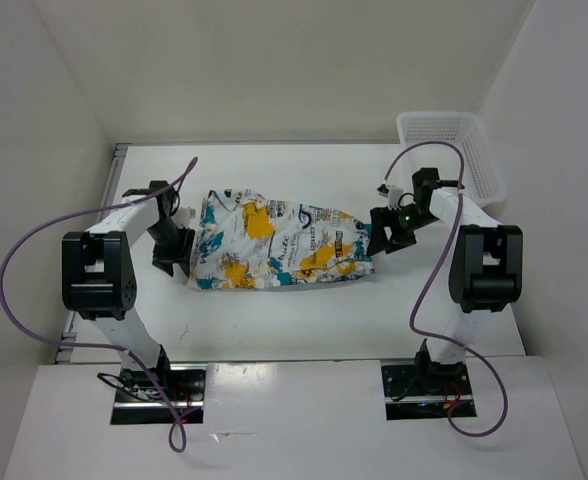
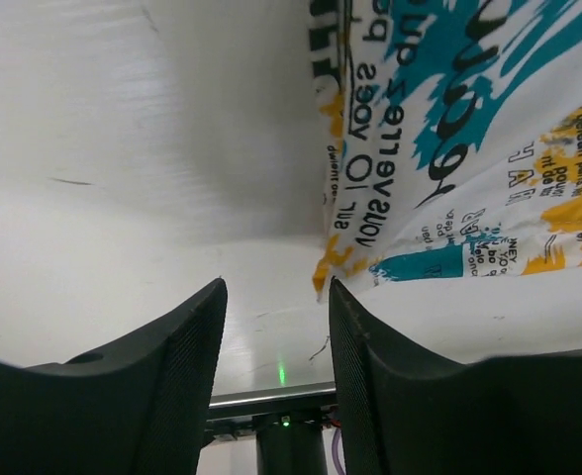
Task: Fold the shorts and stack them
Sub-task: Fold the shorts
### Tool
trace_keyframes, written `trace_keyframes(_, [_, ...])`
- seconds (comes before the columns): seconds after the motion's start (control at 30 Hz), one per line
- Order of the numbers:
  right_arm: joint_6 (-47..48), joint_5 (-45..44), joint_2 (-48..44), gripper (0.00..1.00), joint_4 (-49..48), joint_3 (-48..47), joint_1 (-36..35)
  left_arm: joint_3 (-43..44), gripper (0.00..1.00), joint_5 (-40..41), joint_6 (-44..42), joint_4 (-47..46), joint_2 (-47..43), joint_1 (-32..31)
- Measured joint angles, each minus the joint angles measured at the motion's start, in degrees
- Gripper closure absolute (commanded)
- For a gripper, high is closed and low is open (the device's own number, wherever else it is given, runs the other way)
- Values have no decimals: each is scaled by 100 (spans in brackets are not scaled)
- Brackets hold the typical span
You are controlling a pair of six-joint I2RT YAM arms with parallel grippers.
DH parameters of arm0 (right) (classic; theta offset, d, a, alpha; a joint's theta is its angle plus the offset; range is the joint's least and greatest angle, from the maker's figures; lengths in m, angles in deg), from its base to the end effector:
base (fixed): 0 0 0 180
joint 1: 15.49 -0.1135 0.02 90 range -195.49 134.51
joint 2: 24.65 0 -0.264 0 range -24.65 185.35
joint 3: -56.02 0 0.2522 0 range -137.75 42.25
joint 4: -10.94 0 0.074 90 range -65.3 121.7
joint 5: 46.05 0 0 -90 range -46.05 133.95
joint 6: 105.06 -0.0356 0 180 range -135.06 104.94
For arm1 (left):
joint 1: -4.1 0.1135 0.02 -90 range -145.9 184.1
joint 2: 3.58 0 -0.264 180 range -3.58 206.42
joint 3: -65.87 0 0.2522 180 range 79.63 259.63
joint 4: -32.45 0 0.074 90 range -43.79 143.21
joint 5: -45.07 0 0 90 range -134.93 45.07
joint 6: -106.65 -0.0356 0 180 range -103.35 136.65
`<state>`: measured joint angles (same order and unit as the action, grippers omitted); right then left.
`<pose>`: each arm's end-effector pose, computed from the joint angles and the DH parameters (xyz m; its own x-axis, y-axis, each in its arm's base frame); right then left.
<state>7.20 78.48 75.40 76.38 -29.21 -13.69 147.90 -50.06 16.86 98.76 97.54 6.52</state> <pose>0.3278 0.0099 0.2071 -0.8852 -0.2844 -0.3682 -0.4379 0.7766 0.4529 0.3179 0.0102 0.1810 -0.9958 -0.0457 -0.0799 -0.0385 0.9952 -0.0894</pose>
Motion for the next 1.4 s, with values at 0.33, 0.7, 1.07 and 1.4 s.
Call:
trace_keyframes(0.33, [-1340, 229, 433, 25, -717, 413, -227, 1495, 43, 341, 0, 142, -149, 39])
trace_keyframes(0.7, [-2170, -929, 525, 69, -990, 732, -782, 1552, 43, 109, 0, 260, 398, -103])
trace_keyframes(1.07, [-2465, -968, 627, 100, -1226, 684, -776, 2081, 42, 151, 0, 372, 529, -544])
trace_keyframes(1.4, [-2039, -1014, 616, 100, -1379, 481, -774, 3644, 37, 354, -2, -339, 1711, -1397])
